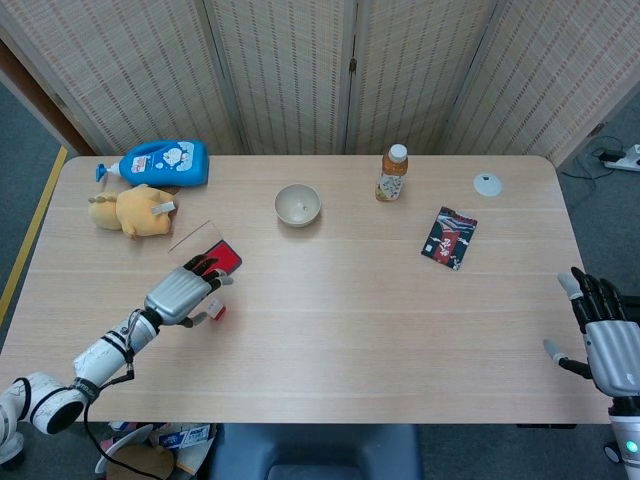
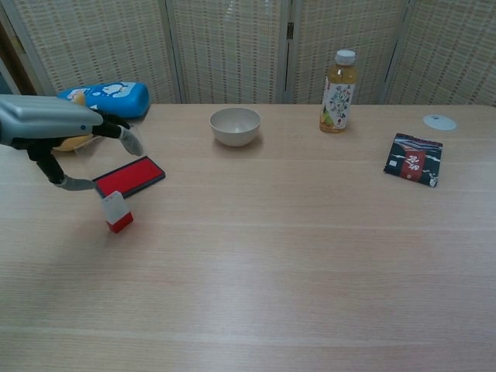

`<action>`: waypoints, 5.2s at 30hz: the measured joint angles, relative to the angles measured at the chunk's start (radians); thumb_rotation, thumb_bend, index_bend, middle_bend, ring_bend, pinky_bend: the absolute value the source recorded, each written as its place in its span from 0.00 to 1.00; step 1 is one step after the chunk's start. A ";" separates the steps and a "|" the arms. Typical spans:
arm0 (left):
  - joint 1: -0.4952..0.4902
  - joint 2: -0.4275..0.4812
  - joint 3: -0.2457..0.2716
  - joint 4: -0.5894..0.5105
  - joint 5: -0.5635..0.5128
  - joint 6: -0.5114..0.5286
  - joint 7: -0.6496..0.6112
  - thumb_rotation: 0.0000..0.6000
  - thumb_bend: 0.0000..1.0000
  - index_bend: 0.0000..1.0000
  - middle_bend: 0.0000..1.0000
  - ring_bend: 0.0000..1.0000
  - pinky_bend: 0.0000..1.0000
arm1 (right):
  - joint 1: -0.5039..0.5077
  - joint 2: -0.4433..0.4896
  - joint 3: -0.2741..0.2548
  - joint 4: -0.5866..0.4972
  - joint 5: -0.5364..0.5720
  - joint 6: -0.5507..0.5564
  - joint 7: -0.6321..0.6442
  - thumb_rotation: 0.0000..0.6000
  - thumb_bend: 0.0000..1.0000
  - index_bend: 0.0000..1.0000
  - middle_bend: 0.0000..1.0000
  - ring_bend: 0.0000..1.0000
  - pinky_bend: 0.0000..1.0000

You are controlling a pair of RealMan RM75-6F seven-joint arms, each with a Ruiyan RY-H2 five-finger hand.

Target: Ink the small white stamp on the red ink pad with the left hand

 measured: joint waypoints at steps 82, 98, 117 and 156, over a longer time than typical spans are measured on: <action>-0.070 -0.187 0.098 0.205 -0.227 -0.040 0.086 1.00 0.33 0.36 0.27 0.07 0.07 | -0.016 0.029 -0.031 0.002 -0.052 0.025 0.057 1.00 0.21 0.00 0.00 0.00 0.00; -0.065 -0.180 0.102 0.195 -0.217 -0.024 0.079 1.00 0.33 0.45 0.36 0.16 0.15 | -0.018 0.027 -0.033 -0.001 -0.055 0.027 0.048 1.00 0.21 0.00 0.00 0.00 0.00; -0.125 -0.113 0.073 0.127 -0.257 -0.071 0.125 1.00 0.33 0.51 0.42 0.24 0.31 | -0.009 0.037 -0.016 0.004 -0.011 0.001 0.077 1.00 0.21 0.00 0.00 0.00 0.00; -0.340 -0.223 0.099 0.535 0.094 -0.313 -0.377 1.00 0.33 0.56 0.47 0.27 0.41 | 0.025 0.014 0.052 0.020 0.144 -0.085 0.047 1.00 0.21 0.00 0.00 0.00 0.00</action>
